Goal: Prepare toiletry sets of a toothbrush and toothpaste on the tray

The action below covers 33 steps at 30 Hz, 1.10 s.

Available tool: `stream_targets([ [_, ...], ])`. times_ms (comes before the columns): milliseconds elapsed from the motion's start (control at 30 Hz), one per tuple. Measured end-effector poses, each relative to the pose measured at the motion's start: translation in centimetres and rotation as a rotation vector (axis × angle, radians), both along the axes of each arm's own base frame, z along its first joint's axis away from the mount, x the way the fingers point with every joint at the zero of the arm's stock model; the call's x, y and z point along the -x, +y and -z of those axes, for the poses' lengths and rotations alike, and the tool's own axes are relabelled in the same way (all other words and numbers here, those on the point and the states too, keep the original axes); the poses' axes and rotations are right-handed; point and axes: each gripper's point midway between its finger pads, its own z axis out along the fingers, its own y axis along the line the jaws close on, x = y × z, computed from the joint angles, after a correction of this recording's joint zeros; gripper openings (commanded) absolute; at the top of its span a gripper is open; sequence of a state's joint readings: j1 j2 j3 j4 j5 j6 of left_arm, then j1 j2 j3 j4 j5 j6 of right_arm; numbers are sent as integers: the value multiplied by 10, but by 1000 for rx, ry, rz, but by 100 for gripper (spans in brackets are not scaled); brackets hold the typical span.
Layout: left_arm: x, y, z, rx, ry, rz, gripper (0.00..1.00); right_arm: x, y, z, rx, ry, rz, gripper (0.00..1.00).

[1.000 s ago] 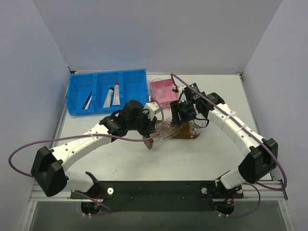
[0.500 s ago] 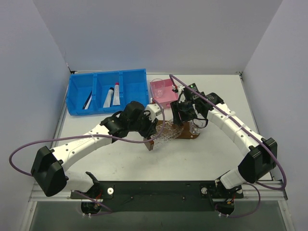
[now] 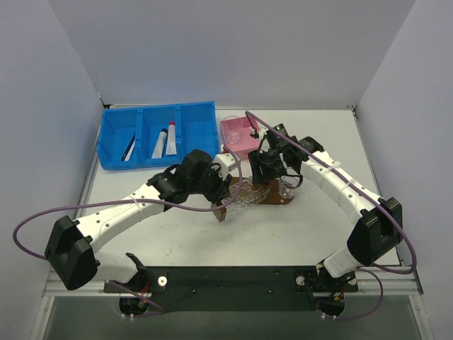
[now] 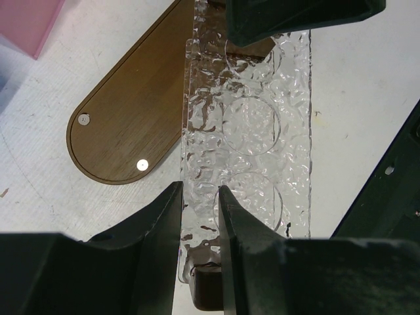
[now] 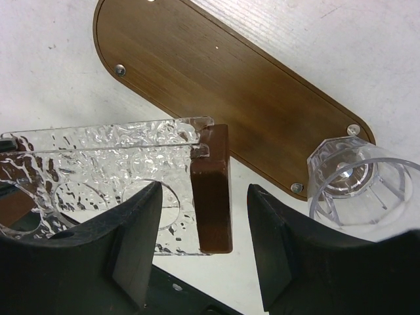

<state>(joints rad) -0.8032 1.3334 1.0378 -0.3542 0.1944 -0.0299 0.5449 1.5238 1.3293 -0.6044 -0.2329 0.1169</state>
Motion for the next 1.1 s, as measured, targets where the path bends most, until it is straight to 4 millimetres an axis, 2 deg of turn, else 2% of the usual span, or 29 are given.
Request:
stream_targets([
  [533, 1, 1, -3, 21, -8, -5, 0, 4, 3, 14, 8, 21, -19, 49],
  [833, 0, -5, -12, 74, -41, 3, 0, 2, 6, 34, 17, 41, -20, 48],
  [1067, 7, 5, 10, 46, -18, -9, 0, 3, 10, 47, 16, 69, -17, 48],
  [1100, 7, 7, 13, 41, -15, -18, 3, 3, 11, 46, 15, 69, -18, 48],
])
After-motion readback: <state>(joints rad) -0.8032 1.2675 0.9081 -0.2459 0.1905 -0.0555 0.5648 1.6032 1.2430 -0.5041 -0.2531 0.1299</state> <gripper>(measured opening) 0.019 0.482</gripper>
